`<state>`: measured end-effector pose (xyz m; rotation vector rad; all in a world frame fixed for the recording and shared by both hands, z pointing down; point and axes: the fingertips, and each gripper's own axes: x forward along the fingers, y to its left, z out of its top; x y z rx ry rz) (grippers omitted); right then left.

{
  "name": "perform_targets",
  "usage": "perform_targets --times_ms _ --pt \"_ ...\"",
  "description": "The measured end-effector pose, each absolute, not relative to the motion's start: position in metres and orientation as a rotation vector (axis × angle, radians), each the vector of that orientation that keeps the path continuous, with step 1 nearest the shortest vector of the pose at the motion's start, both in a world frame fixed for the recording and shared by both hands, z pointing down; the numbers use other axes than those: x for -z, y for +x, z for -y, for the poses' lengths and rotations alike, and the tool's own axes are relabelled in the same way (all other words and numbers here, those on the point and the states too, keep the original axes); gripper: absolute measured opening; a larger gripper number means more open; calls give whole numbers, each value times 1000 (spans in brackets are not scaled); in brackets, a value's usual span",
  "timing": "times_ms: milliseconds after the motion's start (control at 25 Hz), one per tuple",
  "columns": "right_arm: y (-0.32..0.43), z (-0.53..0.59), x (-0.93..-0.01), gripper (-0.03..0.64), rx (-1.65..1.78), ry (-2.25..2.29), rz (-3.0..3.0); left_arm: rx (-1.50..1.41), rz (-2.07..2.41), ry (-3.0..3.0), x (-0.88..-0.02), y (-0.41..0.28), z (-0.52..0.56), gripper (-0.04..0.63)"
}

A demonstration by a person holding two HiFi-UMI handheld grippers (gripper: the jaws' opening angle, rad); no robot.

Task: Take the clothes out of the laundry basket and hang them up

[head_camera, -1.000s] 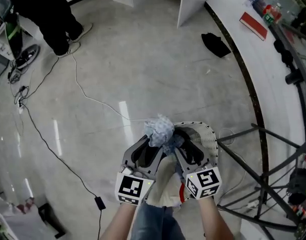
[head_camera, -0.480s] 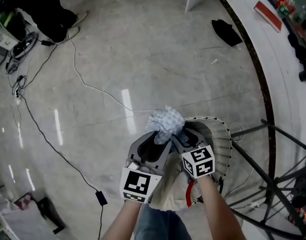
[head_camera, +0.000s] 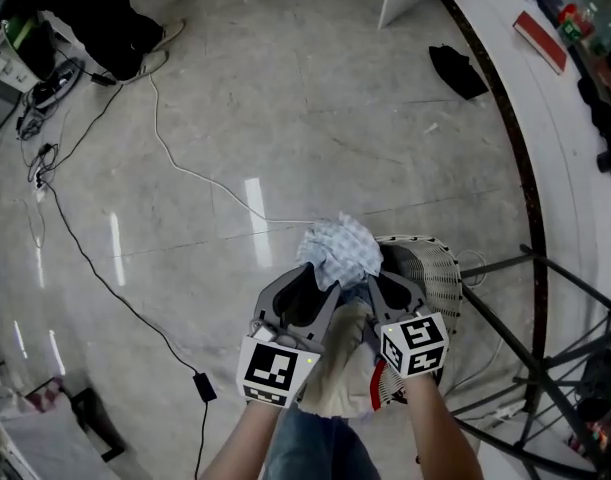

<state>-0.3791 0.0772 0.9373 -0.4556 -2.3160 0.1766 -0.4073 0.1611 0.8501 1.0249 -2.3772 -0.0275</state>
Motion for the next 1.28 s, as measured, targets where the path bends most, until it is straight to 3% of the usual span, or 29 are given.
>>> perform_targets --times_ms 400,1000,1280 --pt "-375 -48 -791 12 -230 -362 2534 42 2375 1016 -795 -382 -172 179" --pt "-326 4 -513 12 -308 -279 2796 -2 2292 1239 -639 -304 -118 181" --pt "-284 12 -386 12 -315 -271 2885 -48 2192 1374 -594 -252 -65 230"
